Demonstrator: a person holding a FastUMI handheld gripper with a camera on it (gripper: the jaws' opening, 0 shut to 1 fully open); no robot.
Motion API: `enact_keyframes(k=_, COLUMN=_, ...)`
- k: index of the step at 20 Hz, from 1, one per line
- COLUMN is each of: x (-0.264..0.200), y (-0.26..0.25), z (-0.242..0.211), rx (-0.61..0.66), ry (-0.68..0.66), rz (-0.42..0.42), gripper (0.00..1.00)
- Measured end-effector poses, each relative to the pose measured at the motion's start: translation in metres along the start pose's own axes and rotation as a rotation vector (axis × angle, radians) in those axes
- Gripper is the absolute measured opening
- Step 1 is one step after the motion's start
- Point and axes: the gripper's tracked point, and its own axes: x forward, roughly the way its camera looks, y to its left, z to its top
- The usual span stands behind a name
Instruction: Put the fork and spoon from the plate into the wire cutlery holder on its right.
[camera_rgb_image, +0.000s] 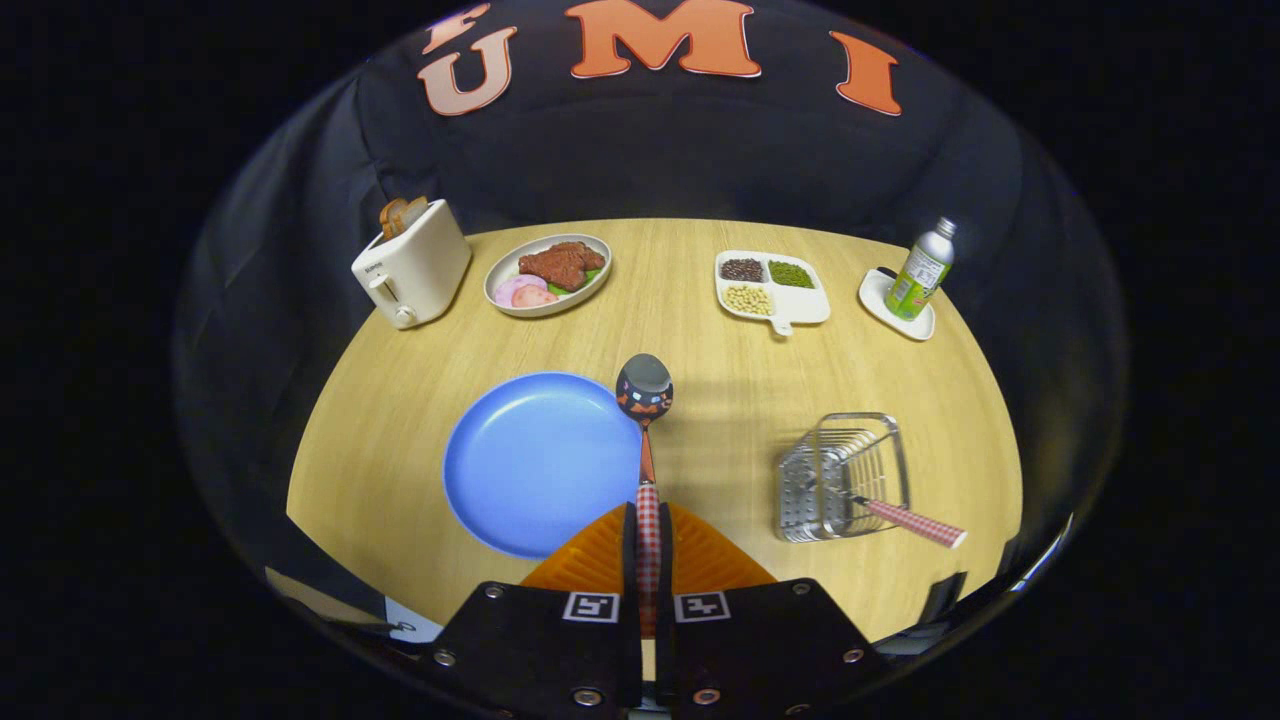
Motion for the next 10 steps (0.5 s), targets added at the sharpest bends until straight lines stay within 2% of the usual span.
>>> enact_keyframes(k=5, x=-0.035, y=-0.068, z=-0.006, rx=-0.1, ry=0.106, rz=-0.035, gripper=0.06)
enact_keyframes(k=10, x=-0.047, y=-0.113, z=-0.005, rx=-0.204, ry=0.222, rz=-0.033, gripper=0.06)
